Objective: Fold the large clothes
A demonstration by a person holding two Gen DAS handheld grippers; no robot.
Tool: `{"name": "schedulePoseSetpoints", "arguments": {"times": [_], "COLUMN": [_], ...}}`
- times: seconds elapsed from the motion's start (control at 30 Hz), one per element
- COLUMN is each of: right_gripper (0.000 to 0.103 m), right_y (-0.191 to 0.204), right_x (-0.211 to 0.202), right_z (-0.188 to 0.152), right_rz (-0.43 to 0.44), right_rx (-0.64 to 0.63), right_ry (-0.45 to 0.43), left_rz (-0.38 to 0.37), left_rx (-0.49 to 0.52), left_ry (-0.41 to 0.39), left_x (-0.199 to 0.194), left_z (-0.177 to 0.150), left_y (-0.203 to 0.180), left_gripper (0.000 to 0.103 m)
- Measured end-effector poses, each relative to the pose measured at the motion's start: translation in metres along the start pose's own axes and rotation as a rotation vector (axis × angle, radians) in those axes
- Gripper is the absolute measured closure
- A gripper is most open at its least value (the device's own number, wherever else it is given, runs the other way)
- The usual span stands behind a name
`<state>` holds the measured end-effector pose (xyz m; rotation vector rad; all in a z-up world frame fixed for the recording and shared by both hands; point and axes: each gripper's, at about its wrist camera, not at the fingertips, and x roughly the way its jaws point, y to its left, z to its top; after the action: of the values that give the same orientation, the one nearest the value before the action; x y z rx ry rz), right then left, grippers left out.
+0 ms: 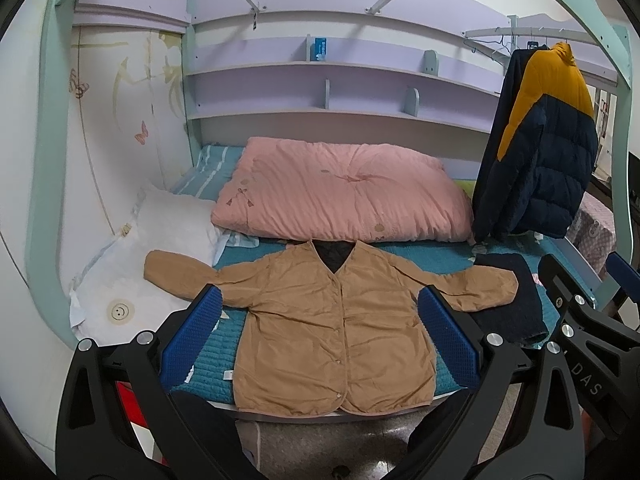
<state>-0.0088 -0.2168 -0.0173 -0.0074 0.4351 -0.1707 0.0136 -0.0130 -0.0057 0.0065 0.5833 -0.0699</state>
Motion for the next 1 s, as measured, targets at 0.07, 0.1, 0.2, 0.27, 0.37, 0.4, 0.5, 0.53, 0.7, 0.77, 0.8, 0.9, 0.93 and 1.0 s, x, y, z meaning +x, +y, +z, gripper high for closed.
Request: {"name": "schedulePoseSetpoints", "arguments": {"times": [0.07,0.1,0.2,0.27,0.37,0.4,0.5,0.53,0.7,0.77,0.8,0.9,0.93,1.0], "right_gripper": [0.007,0.007,0.007,0.007,0.007,0.007,0.007,0.007,0.007,0.007,0.007,0.007,0.007,0.007], "right_y": [-0.002,-0.003,-0.005,-0.005,-0.003,-0.002,0.003,0.005,0.022,0.033,0.039,0.061,0.068,0.085], "right_x": [0.005,0.008,0.016,0.024,0.040,0.047,0.070,0.077,0.124,0.143,0.155,0.191,0.200,0.226], "right_z": [0.001,0.001,0.000,0.000,-0.002,-0.003,-0.007,-0.008,-0.017,-0.020,-0.022,-0.025,-0.026,-0.029], "right_rz": [0.003,0.005,0.002,-0.001,0.007,0.012,0.032,0.039,0.085,0.104,0.121,0.194,0.220,0.262], "right_rx": [0.005,0.006,0.005,0.002,0.007,0.012,0.019,0.021,0.032,0.023,0.020,0.022,0.026,0.045], "right_ry": [0.012,0.019,0.031,0.044,0.068,0.078,0.124,0.139,0.202,0.224,0.238,0.291,0.307,0.348], "left_rz": [-0.003,-0.005,-0.005,-0.005,-0.007,-0.009,-0.005,-0.002,0.011,0.028,0.039,0.079,0.098,0.133], "left_rx": [0.001,0.003,0.007,0.008,0.005,0.003,-0.005,-0.008,-0.037,-0.054,-0.068,-0.118,-0.132,-0.150], "left_ry": [0.012,0.017,0.035,0.052,0.075,0.087,0.130,0.146,0.225,0.247,0.256,0.285,0.305,0.337], "left_x": [0.006,0.009,0.020,0.030,0.046,0.052,0.076,0.085,0.130,0.150,0.160,0.192,0.205,0.226], "left_z": [0.001,0.001,0.002,0.002,0.003,0.002,0.001,0.000,-0.006,-0.009,-0.010,-0.016,-0.019,-0.024], "left_y": [-0.002,-0.003,-0.006,-0.007,-0.007,-0.005,0.001,0.004,0.023,0.034,0.042,0.067,0.077,0.095], "left_gripper": [0.005,0.005,0.005,0.005,0.005,0.005,0.005,0.005,0.005,0.005,0.005,0.005,0.005,0.005]}}
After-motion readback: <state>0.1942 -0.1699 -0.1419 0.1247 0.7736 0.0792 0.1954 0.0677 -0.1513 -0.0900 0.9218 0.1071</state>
